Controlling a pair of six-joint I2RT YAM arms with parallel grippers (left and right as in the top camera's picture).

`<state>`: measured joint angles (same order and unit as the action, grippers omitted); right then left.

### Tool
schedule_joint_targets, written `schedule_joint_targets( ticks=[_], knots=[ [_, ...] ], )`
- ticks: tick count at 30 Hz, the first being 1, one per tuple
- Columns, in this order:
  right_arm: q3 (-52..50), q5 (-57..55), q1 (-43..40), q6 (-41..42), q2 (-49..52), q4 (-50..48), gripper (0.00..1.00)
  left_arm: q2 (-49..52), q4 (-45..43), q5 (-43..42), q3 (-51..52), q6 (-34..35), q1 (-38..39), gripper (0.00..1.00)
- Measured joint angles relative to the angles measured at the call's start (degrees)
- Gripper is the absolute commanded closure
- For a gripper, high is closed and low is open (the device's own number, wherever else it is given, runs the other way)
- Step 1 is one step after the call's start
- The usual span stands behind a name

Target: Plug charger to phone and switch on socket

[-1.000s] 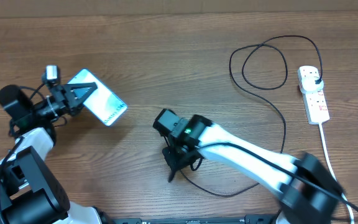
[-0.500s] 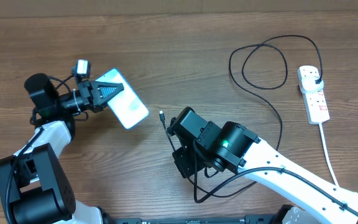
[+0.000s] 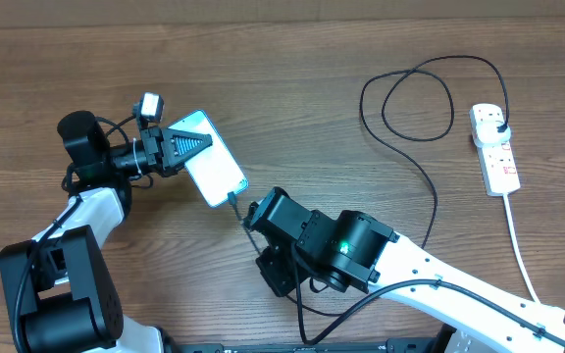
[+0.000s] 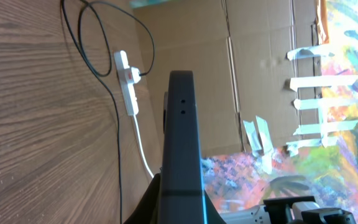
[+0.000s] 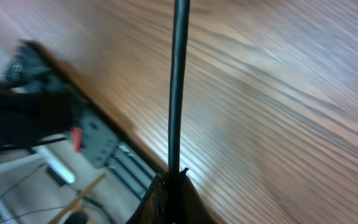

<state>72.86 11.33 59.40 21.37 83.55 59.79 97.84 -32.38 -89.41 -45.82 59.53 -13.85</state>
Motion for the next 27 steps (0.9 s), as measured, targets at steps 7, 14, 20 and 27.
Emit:
schedule_joint_targets(
  ticks=[7,14,20,27],
  knots=[
    [-9.22,-7.23,-0.02,2.49,-0.15,1.20,0.96,0.00,-0.59,0.02,0.00,-0.22,-0.74,0.96],
    [-20.81,-5.70,0.00,4.85,0.00,-5.01,0.89,0.00,-0.61,0.02,0.00,-1.09,-1.90,0.96],
    [-20.81,-5.95,-0.02,5.73,-0.02,-9.31,0.49,0.00,-0.59,0.02,0.00,-1.29,-1.90,0.96],
    [-20.81,-9.16,0.00,5.51,-0.02,-12.26,0.17,0.00,-0.61,0.00,0.00,-1.51,-1.90,0.96]
  ],
)
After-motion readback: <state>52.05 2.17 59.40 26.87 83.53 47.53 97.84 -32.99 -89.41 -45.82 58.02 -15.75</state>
